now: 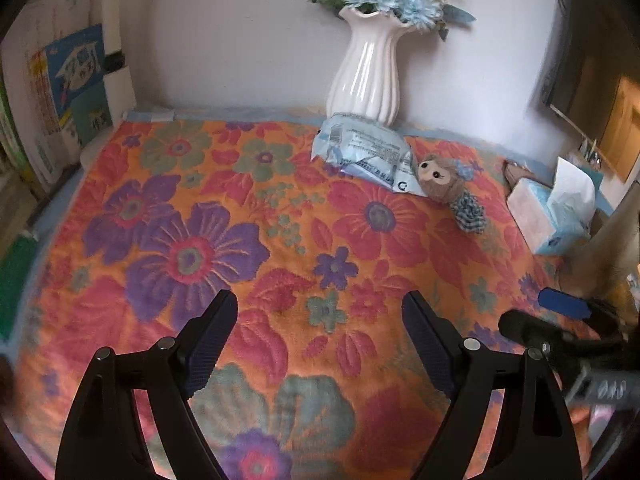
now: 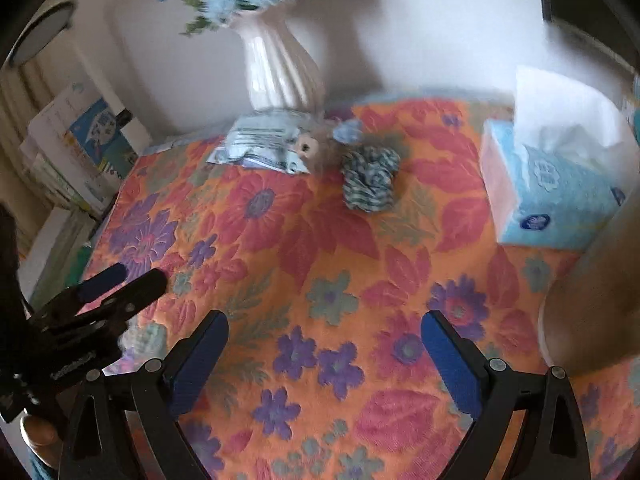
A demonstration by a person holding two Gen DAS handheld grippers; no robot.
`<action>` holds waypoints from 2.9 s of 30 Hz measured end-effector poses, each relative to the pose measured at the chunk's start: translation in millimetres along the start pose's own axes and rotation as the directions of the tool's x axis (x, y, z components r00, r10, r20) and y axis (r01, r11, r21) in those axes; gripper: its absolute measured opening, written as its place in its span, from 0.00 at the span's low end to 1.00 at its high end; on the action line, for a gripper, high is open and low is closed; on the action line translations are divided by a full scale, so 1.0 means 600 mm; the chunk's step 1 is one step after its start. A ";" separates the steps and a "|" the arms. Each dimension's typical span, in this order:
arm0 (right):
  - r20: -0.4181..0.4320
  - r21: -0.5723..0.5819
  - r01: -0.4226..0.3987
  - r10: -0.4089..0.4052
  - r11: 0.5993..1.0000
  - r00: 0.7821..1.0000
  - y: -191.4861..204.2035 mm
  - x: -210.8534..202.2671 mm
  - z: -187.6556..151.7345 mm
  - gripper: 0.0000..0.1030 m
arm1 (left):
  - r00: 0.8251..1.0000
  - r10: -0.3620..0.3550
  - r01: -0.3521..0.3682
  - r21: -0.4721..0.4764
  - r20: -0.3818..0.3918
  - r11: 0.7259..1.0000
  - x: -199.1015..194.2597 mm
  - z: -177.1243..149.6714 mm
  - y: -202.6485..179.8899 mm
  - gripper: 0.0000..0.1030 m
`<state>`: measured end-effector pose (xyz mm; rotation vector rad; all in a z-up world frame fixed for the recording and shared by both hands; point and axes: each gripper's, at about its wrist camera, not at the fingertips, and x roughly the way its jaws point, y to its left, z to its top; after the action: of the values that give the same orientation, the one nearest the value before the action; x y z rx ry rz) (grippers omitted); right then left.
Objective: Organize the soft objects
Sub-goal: 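Grasp the clear plastic bag with the left tool while the right tool grasps the plaid scrunchie and teddy bear, then carry the bag and scrunchie with bear to the glass bowl and open both tools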
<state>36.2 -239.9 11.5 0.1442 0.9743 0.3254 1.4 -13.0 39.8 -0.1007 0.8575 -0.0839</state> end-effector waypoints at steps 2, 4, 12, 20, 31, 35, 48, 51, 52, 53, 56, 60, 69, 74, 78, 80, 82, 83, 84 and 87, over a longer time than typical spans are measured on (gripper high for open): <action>-0.009 0.009 0.004 -0.004 1.000 1.000 -0.005 -0.006 0.023 0.94 | 1.000 -0.006 0.005 0.032 0.008 0.999 -0.028 0.027 -0.010 0.81; -0.002 0.000 0.026 -0.026 1.000 1.000 -0.005 0.001 0.053 0.94 | 1.000 -0.009 0.007 0.060 0.024 0.998 -0.042 0.058 -0.018 0.81; 0.092 -0.040 0.180 -0.175 0.983 0.980 -0.009 0.093 0.118 0.94 | 0.992 -0.122 0.122 0.002 0.016 0.993 0.097 0.194 0.004 0.81; 0.099 -0.123 0.211 -0.199 0.970 0.975 -0.001 0.133 0.123 0.31 | 0.965 -0.255 0.251 -0.061 -0.065 0.966 0.208 0.212 0.002 0.48; 0.127 -0.091 0.119 -0.107 0.989 0.986 0.000 0.076 0.066 0.16 | 0.974 -0.228 0.227 -0.097 -0.005 0.969 0.106 0.154 0.031 0.22; 0.131 -0.110 0.110 -0.095 0.988 0.987 0.021 0.036 0.019 0.16 | 0.988 -0.153 0.148 -0.153 -0.023 0.977 0.044 0.085 0.053 0.22; 0.078 -0.068 0.029 -0.024 0.997 0.997 0.010 0.006 -0.059 0.17 | 0.990 -0.103 0.102 -0.020 -0.101 0.995 -0.066 -0.042 0.022 0.83; 0.053 -0.056 -0.005 0.008 0.998 0.999 0.003 0.015 -0.054 0.30 | 1.000 -0.020 0.020 0.002 0.004 1.000 -0.086 -0.011 0.039 0.86; 0.050 -0.051 -0.026 0.029 0.998 0.998 0.001 0.016 -0.054 0.44 | 1.000 -0.029 0.029 0.006 0.008 1.000 -0.083 0.003 0.040 0.93; 0.054 -0.047 -0.041 0.043 0.998 0.998 -0.001 0.014 -0.054 0.57 | 0.999 -0.050 0.050 0.012 0.003 0.999 -0.076 0.014 0.038 0.97; 0.084 -0.025 -0.025 0.027 0.999 0.996 -0.008 0.005 -0.054 0.76 | 0.994 -0.088 0.090 0.024 -0.060 0.996 -0.022 0.047 0.023 0.97; 0.063 -0.013 -0.040 0.040 0.999 0.997 -0.011 0.009 -0.048 0.79 | 0.985 -0.075 0.088 0.073 -0.155 0.994 0.056 0.044 -0.004 0.58; 0.070 -0.121 0.068 -0.060 0.990 0.996 0.030 0.036 -0.006 0.82 | 0.989 -0.106 0.115 0.092 -0.099 0.989 0.063 0.013 -0.012 0.42; 0.046 -0.114 0.038 -0.033 0.993 0.998 0.027 0.051 -0.006 0.37 | 0.989 -0.132 0.137 0.103 -0.060 0.985 0.025 0.004 -0.017 0.42; 0.052 -0.107 0.039 -0.033 0.993 0.998 0.025 0.035 -0.029 0.20 | 0.991 -0.127 0.131 0.098 -0.052 0.986 0.005 -0.008 -0.019 0.42; 0.054 -0.089 0.005 0.000 0.996 0.999 0.024 0.014 -0.048 0.19 | 0.989 -0.136 0.140 0.088 -0.054 0.986 -0.004 -0.016 -0.018 0.42; 0.066 -0.087 -0.006 0.011 0.996 0.998 0.027 -0.005 -0.063 0.19 | 0.988 -0.146 0.150 0.083 -0.053 0.985 -0.015 -0.024 -0.021 0.42; 0.072 -0.090 -0.002 0.009 0.996 0.997 0.030 -0.013 -0.070 0.19 | 0.987 -0.150 0.154 0.085 -0.051 0.984 -0.020 -0.028 -0.025 0.42; 0.080 -0.092 0.000 0.007 0.996 0.997 0.031 -0.026 -0.079 0.19 | 0.987 -0.152 0.156 0.089 -0.050 0.984 -0.023 -0.031 -0.028 0.42; 0.107 -0.073 -0.021 0.029 0.997 0.994 0.026 -0.066 -0.098 0.19 | 0.985 -0.167 0.171 0.106 -0.042 0.980 -0.048 -0.041 -0.044 0.42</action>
<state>-36.2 -240.2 14.1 0.1071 0.8530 0.3715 -37.0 -37.6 48.6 -0.0691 0.8742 -0.2925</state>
